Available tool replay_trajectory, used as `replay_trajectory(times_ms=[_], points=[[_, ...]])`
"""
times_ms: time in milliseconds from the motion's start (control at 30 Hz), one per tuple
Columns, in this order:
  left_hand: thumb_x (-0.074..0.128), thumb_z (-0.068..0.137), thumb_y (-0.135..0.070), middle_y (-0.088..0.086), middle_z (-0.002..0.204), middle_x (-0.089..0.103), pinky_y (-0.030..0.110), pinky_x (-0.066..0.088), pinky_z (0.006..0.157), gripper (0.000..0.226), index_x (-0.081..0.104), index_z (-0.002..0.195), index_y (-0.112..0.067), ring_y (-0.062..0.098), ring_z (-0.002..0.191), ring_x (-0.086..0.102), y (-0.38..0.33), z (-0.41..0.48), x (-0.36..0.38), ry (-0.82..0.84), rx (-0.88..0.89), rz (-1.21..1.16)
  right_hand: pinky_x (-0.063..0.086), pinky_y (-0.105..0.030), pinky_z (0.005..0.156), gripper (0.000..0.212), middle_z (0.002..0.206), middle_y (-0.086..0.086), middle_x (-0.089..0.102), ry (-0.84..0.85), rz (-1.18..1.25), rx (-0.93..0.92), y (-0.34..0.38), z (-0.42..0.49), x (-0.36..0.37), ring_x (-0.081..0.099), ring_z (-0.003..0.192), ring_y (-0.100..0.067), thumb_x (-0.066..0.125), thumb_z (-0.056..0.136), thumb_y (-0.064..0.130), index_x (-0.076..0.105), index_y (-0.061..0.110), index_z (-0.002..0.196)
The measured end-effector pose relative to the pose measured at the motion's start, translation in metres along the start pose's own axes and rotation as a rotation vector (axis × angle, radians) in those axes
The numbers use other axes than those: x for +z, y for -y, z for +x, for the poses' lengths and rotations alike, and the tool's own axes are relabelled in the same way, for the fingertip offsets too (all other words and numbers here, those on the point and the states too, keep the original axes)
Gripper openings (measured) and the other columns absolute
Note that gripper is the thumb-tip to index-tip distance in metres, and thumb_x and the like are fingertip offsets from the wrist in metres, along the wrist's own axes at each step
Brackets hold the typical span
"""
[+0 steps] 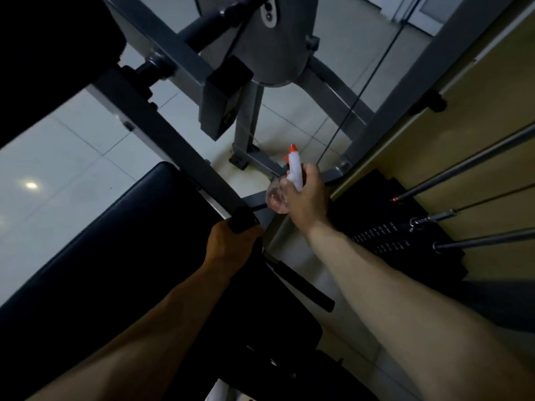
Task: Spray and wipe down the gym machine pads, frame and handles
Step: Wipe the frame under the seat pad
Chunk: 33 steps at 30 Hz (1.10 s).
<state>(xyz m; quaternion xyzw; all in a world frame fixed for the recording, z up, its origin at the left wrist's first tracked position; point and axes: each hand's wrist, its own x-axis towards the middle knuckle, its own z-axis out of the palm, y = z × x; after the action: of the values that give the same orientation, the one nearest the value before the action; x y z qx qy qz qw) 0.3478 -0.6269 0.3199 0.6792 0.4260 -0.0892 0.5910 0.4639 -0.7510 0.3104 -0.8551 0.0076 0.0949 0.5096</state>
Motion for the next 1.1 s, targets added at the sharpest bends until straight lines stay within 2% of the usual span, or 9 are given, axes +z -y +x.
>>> replay_trajectory(times_ms=[100, 333, 533, 633, 733, 800, 867, 967, 1100], points=[[0.084, 0.084, -0.022, 0.000, 0.075, 0.068, 0.027, 0.053, 0.062, 0.017, 0.068, 0.082, -0.016, 0.012, 0.067, 0.065, 0.007, 0.005, -0.004, -0.012, -0.010, -0.005, 0.058, -0.036, 0.079, 0.025, 0.111, 0.001, 0.060, 0.043, -0.064, -0.040, -0.005, 0.014, 0.022, 0.063, 0.099, -0.017, 0.064, 0.099, 0.024, 0.052, 0.019, 0.120], [0.085, 0.080, -0.022, 0.011, 0.086, 0.075, 0.043, 0.061, 0.080, 0.018, 0.075, 0.089, -0.010, 0.026, 0.081, 0.074, 0.015, 0.012, -0.009, -0.027, -0.034, -0.030, 0.048, -0.019, 0.071, 0.036, 0.107, 0.005, 0.054, -0.034, -0.130, -0.064, -0.005, 0.026, 0.042, 0.058, 0.094, -0.013, 0.071, 0.095, 0.023, 0.052, 0.011, 0.123], [0.085, 0.081, -0.023, 0.007, 0.082, 0.075, 0.037, 0.060, 0.076, 0.016, 0.072, 0.086, -0.015, 0.022, 0.076, 0.073, 0.013, 0.005, -0.005, -0.001, -0.068, -0.052, 0.043, -0.006, 0.063, 0.050, 0.112, 0.004, 0.052, 0.051, -0.191, -0.051, -0.008, 0.024, 0.039, 0.054, 0.087, -0.006, 0.074, 0.092, 0.021, 0.047, 0.015, 0.133], [0.086, 0.082, -0.032, 0.004, 0.085, 0.075, 0.031, 0.060, 0.070, 0.026, 0.071, 0.095, -0.016, 0.019, 0.076, 0.073, 0.007, -0.003, 0.000, 0.043, -0.058, -0.080, 0.051, -0.017, 0.083, 0.071, 0.129, 0.005, 0.051, 0.140, -0.075, -0.026, -0.013, 0.011, 0.024, 0.056, 0.101, -0.003, 0.075, 0.093, 0.022, 0.035, 0.018, 0.151], [0.080, 0.084, -0.046, 0.008, 0.090, 0.076, 0.040, 0.064, 0.076, 0.040, 0.068, 0.104, -0.014, 0.026, 0.080, 0.075, 0.001, -0.014, 0.007, 0.123, -0.038, -0.110, 0.045, -0.021, 0.091, 0.061, 0.131, 0.009, 0.050, 0.077, 0.059, 0.177, -0.028, -0.016, 0.001, 0.050, 0.118, -0.003, 0.068, 0.096, 0.017, 0.042, 0.017, 0.150], [0.069, 0.087, -0.053, 0.008, 0.085, 0.075, 0.046, 0.063, 0.078, 0.042, 0.066, 0.102, -0.013, 0.028, 0.075, 0.074, -0.002, -0.022, 0.016, 0.273, 0.017, -0.176, 0.047, -0.028, 0.084, 0.028, 0.114, 0.002, 0.065, 0.078, 0.194, 0.485, -0.048, -0.039, -0.017, 0.060, 0.102, -0.012, 0.062, 0.100, 0.024, 0.064, 0.014, 0.126], [0.052, 0.102, -0.043, 0.005, 0.088, 0.075, 0.031, 0.060, 0.072, 0.030, 0.067, 0.101, -0.017, 0.019, 0.075, 0.073, -0.004, -0.033, 0.031, 0.525, 0.008, -0.263, 0.052, -0.037, 0.088, 0.047, 0.101, -0.009, 0.075, 0.242, 0.511, 0.890, -0.058, -0.065, -0.035, 0.067, 0.089, -0.023, 0.052, 0.102, 0.053, 0.077, 0.013, 0.105], [0.042, 0.110, -0.039, -0.001, 0.107, 0.072, 0.019, 0.055, 0.078, 0.032, 0.070, 0.110, -0.024, 0.003, 0.086, 0.071, 0.017, -0.030, 0.050, 0.644, 0.206, 0.294, 0.050, -0.052, 0.105, 0.070, 0.116, -0.024, 0.073, 0.307, 0.859, 1.092, -0.080, -0.093, -0.068, 0.068, 0.104, -0.039, 0.039, 0.102, 0.062, 0.078, 0.003, 0.106], [0.050, 0.097, -0.037, -0.007, 0.102, 0.070, 0.035, 0.052, 0.083, 0.023, 0.071, 0.106, -0.032, 0.018, 0.097, 0.065, 0.050, 0.011, 0.045, 0.193, 0.696, 1.193, 0.061, -0.039, 0.080, 0.041, 0.106, -0.016, 0.070, 0.058, 0.779, 0.969, -0.123, -0.083, -0.082, 0.069, 0.094, -0.030, 0.046, 0.106, 0.048, 0.068, 0.013, 0.104]])
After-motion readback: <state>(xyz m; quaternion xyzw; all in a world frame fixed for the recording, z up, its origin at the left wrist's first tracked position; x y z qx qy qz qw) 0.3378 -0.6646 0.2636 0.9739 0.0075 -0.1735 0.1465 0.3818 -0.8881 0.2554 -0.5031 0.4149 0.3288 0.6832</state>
